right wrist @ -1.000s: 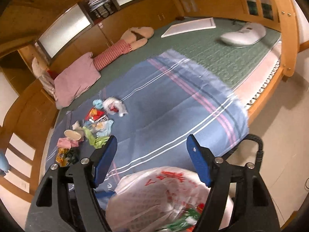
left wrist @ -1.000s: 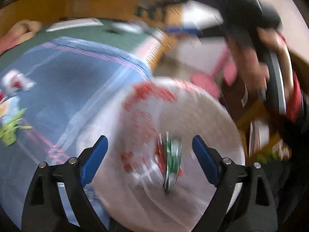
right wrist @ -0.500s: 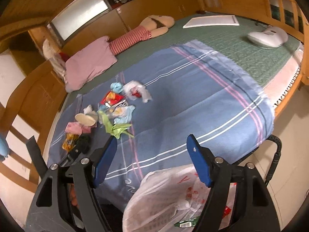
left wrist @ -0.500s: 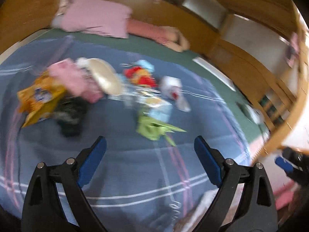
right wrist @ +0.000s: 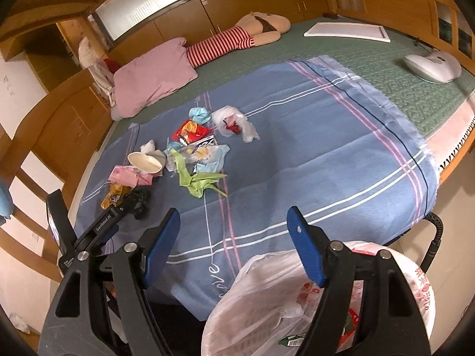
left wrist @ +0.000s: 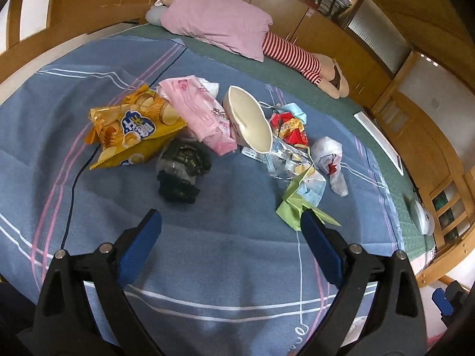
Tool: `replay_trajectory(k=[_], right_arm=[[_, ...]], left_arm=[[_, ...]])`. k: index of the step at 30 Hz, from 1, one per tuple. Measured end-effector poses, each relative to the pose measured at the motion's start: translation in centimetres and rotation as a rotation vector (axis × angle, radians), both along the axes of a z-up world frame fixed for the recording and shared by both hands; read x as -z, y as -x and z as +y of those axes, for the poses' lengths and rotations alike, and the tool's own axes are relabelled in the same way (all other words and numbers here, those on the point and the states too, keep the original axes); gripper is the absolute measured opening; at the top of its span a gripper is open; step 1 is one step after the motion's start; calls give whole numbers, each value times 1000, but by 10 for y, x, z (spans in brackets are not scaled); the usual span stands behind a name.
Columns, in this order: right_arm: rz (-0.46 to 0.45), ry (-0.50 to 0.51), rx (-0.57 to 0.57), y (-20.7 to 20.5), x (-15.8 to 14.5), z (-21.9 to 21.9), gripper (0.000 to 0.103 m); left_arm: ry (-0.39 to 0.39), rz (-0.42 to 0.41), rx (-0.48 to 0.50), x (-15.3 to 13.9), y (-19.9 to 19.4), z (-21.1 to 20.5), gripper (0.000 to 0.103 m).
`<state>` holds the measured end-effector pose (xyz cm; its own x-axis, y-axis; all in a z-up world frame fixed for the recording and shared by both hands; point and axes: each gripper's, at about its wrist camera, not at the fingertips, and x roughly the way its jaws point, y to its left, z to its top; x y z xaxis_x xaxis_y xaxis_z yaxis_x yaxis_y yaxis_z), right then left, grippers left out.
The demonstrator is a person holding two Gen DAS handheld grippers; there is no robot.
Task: Collect trash
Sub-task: 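Move both open tools back over the trash pile on the bed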
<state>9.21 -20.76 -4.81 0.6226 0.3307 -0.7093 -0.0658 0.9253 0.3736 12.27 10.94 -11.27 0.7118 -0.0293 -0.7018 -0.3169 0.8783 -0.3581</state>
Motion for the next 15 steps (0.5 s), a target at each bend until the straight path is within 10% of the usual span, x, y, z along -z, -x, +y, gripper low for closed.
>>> replay_trajectory(k=[15], right_arm=[[27,8,-31,-1,12,11,73]], left_arm=[[-11,1,-27,2,3,2,94]])
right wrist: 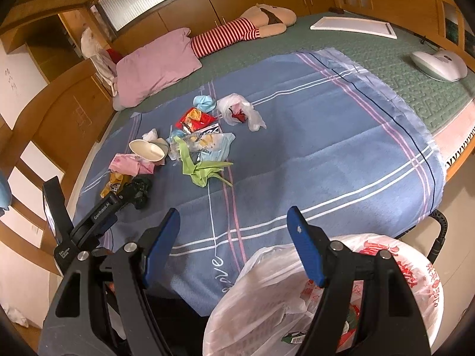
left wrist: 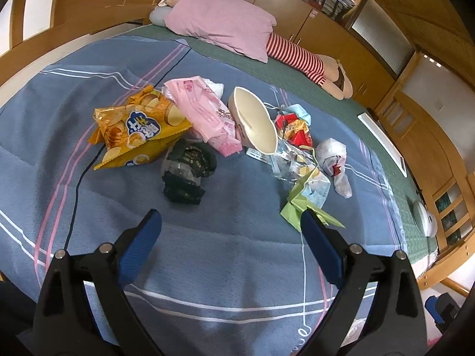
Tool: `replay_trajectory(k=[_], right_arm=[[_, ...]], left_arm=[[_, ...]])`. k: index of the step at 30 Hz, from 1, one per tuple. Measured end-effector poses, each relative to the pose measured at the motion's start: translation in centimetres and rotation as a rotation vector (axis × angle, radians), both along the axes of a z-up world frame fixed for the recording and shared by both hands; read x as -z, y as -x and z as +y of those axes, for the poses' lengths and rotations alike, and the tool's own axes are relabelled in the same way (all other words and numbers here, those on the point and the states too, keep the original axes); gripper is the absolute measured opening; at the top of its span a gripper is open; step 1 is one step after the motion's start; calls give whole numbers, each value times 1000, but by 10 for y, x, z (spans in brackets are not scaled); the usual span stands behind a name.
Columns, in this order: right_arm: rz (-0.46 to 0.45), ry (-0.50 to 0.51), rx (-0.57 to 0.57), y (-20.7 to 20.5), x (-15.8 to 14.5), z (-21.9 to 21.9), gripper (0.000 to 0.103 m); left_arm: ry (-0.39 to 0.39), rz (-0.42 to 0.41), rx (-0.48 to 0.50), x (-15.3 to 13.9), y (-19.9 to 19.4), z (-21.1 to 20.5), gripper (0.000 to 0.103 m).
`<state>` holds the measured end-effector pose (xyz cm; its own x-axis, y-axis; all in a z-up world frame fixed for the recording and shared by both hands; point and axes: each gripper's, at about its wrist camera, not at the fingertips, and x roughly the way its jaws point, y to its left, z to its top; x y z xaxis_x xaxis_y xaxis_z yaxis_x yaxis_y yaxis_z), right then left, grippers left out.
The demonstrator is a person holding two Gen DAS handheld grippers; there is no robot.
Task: Collect trash
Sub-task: 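Move both open tools back over the trash pile on the bed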
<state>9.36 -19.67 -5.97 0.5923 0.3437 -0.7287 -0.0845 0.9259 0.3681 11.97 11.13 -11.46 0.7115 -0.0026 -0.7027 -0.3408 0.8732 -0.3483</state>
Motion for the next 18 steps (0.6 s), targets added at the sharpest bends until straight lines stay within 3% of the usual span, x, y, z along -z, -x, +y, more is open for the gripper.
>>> replay_trajectory(k=[18], right_arm=[[17,36,-8,-4,12,13,73]], left_arm=[[8,15,-33,3,0,4,94]])
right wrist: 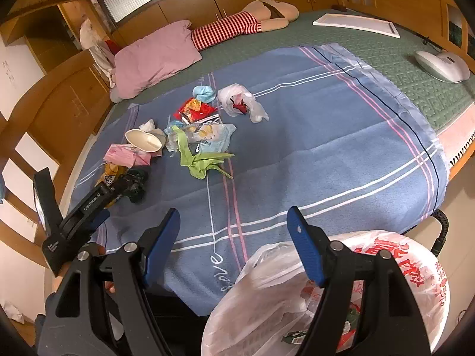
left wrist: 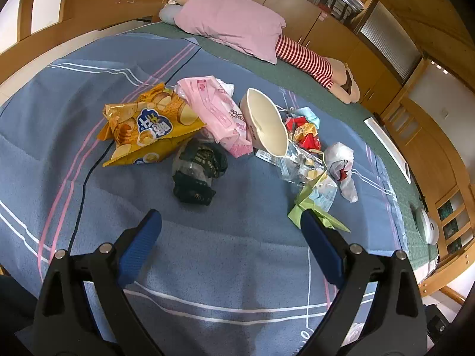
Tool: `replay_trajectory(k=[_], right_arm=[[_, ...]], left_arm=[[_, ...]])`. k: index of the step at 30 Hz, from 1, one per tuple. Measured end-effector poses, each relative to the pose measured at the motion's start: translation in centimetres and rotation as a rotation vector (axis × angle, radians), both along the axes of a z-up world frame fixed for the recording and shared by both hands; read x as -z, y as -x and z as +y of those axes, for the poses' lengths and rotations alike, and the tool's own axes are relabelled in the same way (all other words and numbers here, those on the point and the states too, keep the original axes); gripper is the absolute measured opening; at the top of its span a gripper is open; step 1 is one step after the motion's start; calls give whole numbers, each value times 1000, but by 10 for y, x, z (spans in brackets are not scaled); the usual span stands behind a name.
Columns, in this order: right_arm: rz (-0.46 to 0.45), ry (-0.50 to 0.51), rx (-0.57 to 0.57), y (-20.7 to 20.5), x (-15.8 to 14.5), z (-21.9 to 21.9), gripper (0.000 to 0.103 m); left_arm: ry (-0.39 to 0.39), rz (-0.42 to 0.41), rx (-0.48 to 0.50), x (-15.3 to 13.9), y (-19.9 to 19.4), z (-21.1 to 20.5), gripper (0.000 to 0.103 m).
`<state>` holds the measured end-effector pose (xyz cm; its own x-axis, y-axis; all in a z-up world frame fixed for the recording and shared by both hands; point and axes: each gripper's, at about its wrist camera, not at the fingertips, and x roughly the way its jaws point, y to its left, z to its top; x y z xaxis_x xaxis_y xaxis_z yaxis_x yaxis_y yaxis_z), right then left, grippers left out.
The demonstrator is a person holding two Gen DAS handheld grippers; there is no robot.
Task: Collect trash
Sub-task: 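Move both open tools back over the trash pile on the bed, then grasp the yellow chip bag with the left tool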
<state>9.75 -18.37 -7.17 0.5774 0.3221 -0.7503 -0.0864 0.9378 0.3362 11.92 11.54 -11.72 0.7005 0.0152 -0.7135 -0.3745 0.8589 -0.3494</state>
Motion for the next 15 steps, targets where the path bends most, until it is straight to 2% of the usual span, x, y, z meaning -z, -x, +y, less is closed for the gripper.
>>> replay_trajectory(k=[3,5,6,9,10,12,15], right_arm=[[-4,30,14,-6,1,5,73],[-4,36,24,-12,-1,7,73],[-9,26,21,-15,-4,9,73],[-28,10,8,-21,-9,15,73],[-31,3,3,-22,-9,17,73],[-29,-10,3,-24,-7,18,73],[-2,-20,11,-29,2,15,73]], left_arm=[[5,-7,-3,-1,-1,2,94],[19,-27,-55,-5,-3,20,94],[34,-35,-101,-7,-3,31,94],[191,-61,-326,-1,-3,88,93],[207,-61,-361,2,-4,97,91],[179,-42,-424,8,-11,114,85],[160,-44,-480,16,-24,133,85]])
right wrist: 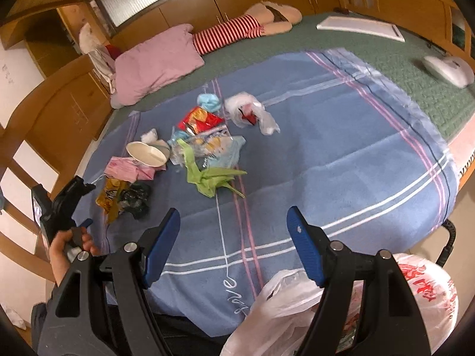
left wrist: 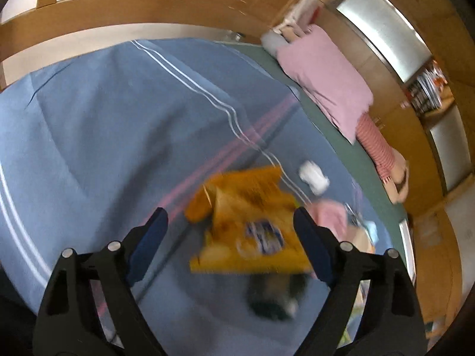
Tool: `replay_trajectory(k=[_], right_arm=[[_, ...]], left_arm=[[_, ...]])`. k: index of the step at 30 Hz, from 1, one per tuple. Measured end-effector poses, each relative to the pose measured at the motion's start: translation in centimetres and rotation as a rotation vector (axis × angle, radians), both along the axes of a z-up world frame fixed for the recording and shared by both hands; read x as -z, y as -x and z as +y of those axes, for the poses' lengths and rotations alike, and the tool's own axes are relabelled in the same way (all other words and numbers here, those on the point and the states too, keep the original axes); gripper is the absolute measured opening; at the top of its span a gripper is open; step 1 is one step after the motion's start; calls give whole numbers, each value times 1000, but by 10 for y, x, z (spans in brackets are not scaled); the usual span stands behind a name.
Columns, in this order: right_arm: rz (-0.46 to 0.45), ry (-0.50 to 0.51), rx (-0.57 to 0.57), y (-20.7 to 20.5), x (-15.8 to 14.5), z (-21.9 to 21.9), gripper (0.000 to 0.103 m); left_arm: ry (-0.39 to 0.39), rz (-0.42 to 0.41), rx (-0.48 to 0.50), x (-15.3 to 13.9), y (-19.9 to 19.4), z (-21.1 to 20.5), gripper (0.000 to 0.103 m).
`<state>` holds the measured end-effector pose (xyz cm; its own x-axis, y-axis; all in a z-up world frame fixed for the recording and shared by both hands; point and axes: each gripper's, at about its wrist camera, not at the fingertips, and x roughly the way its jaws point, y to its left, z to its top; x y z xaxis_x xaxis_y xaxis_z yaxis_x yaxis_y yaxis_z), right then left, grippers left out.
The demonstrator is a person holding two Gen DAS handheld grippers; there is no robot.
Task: Collect trash
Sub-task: 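Grasp the yellow chip bag with the left tool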
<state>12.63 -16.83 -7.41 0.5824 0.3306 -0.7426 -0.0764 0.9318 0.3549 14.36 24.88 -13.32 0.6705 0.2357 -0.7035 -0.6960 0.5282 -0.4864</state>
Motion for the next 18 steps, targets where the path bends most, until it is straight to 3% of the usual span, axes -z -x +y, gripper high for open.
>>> replay_trajectory(k=[2,4,5,7,8,11,16,18], right_arm=[[31,-10,12,-3,8,-4,73],[48,-13,20,-5,13,-7,73],[54,-14,24,-6,15,-9,73],[58,-17,29,-7,17,-13,73],[57,-18,31,-7,17,-14,73],[62,-23,29,-5,20,-14,73],[70,-24,31,-2,25,-16,73],[69,-17,30,-4,26,-14,73]], left_arm=[[31,3,15,8,-8,8,85],[84,13,41,20,-15,13,73],[112,10,56,26,-16,16,62],[169,-25,71,31,-16,21,56],[181,-42,90,31,-17,21,47],[209,-83,200,29,-22,3,36],[282,-165,408,21,-23,-34,29],[259,-185,485,13,-24,-50,29]])
